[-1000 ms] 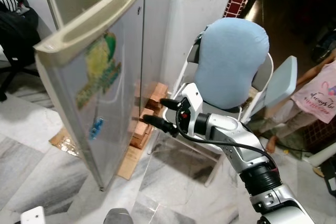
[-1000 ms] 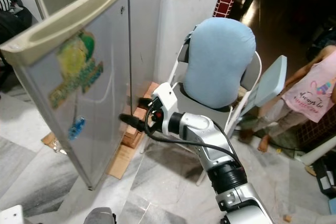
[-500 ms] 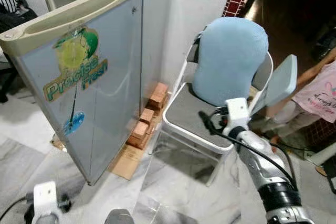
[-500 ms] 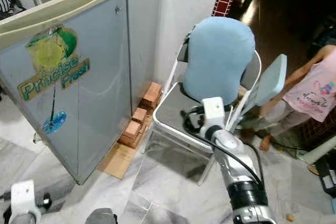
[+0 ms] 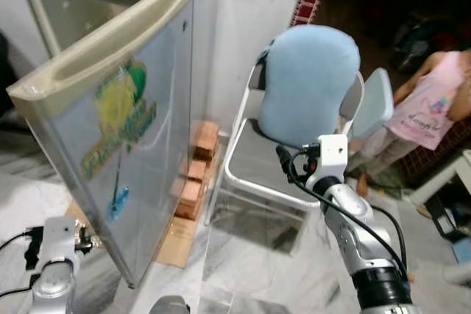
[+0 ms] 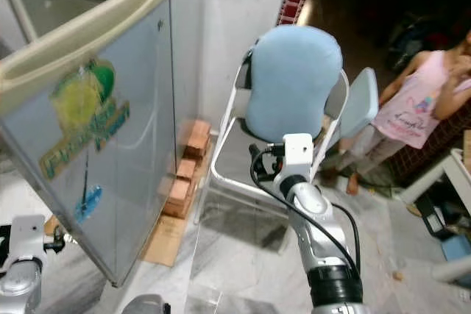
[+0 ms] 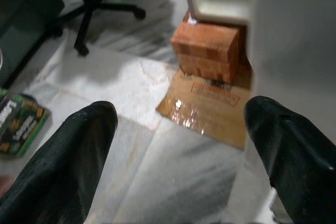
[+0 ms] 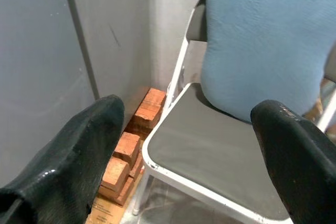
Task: Restocking fridge
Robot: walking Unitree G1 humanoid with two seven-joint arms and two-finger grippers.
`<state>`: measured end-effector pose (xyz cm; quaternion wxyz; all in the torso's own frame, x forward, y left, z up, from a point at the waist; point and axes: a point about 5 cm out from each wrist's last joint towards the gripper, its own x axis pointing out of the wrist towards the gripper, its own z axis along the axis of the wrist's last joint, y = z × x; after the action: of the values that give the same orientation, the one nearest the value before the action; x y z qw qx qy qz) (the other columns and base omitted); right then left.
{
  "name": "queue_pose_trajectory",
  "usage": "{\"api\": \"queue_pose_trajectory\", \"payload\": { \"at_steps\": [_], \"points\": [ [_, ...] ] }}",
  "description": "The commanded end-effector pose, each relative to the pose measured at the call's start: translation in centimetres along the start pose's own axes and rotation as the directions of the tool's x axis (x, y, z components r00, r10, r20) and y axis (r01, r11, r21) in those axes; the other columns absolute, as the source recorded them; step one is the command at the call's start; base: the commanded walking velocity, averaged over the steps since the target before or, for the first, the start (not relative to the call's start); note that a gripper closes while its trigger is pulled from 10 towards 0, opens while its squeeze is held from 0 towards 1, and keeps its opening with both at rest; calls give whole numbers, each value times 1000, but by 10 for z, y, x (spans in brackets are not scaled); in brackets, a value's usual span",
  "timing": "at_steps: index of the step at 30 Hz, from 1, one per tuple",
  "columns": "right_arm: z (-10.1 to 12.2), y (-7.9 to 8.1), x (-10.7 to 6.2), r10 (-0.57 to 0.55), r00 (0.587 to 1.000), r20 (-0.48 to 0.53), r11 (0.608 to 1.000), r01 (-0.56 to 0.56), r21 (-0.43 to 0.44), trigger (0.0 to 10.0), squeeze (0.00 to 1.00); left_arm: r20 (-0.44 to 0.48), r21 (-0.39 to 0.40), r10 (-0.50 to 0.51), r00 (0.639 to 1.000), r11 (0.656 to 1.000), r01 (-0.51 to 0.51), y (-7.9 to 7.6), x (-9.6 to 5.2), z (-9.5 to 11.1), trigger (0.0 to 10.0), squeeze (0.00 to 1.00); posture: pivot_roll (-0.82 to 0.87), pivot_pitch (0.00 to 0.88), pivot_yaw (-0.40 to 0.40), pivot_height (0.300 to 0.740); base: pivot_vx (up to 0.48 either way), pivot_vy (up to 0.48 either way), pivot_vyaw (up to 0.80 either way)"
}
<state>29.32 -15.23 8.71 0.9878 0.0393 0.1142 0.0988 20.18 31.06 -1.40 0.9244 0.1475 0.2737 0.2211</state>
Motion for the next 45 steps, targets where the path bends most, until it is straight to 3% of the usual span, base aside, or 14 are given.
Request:
{"api": "queue_pose_trajectory", "payload": {
  "at_steps": [1, 6, 10, 21, 36, 38, 39, 41, 42, 43, 45],
  "points": [
    [3, -6, -2, -11, 1000, 13, 1000, 11, -1, 10000, 0, 0, -3, 7, 1000, 1000, -7, -3, 3, 6, 10000, 0, 82, 0, -101, 740, 0, 371, 0],
    [5, -3, -1, 7, 1000, 22, 1000, -7, 6, 10000, 0, -3, -25, 62, 998, 998, -62, 11, 8, 14, 10000, 0, 81, 0, -97, 740, 0, 426, 0],
    [5, -4, 0, 3, 1000, 21, 1000, -4, 10, 10000, 0, -13, -27, 71, 997, 997, -71, 11, 7, 11, 10000, 0, 83, 0, -96, 740, 0, 480, 0],
    [8, 0, 11, 3, 1000, 26, 1000, -4, 22, 10000, 0, -54, -17, 24, 998, 1000, -25, -10, -14, -15, 10000, 0, 113, 0, -103, 740, 0, 480, 0],
    [15, 8, 21, 58, 997, 54, 996, -61, 58, 10000, 0, -194, -28, 35, 980, 999, -42, -8, -32, -55, 10000, 0, 128, 0, -106, 740, 0, 477, 0],
    [17, 15, 21, 127, 990, 66, 987, -132, 95, 10000, 0, -184, -33, 37, 982, 998, -44, -7, -33, -55, 10000, 0, 130, 0, -106, 740, 0, 154, 0],
    [20, 33, 16, 295, 953, 73, 934, -303, 187, 10000, 0, -184, -42, 38, 982, 998, -47, -5, -34, -56, 10000, 0, 131, 0, -105, 740, 0, 0, 0],
    [24, 51, 8, 476, 875, 83, 835, -480, 268, 10000, 0, -187, -49, 33, 982, 998, -43, -5, -35, -57, 10000, 0, 130, 0, -104, 740, 0, 0, 0],
    [25, 54, 6, 512, 855, 84, 817, -515, 259, 10000, 0, -186, -49, 32, 982, 998, -42, -6, -35, -57, 10000, 0, 130, 0, -104, 740, 0, 0, 0],
    [22, 56, 5, 539, 840, 62, 812, -537, 229, 10000, 0, -183, -47, 28, 983, 998, -37, -6, -35, -57, 10000, 0, 129, 0, -103, 740, 0, 0, 0],
    [17, 51, 9, 501, 865, 32, 846, -497, 191, 10000, 0, -183, -47, 26, 983, 998, -35, -7, -35, -57, 10000, 0, 129, 0, -103, 740, 0, 0, 0]
  ]
}}
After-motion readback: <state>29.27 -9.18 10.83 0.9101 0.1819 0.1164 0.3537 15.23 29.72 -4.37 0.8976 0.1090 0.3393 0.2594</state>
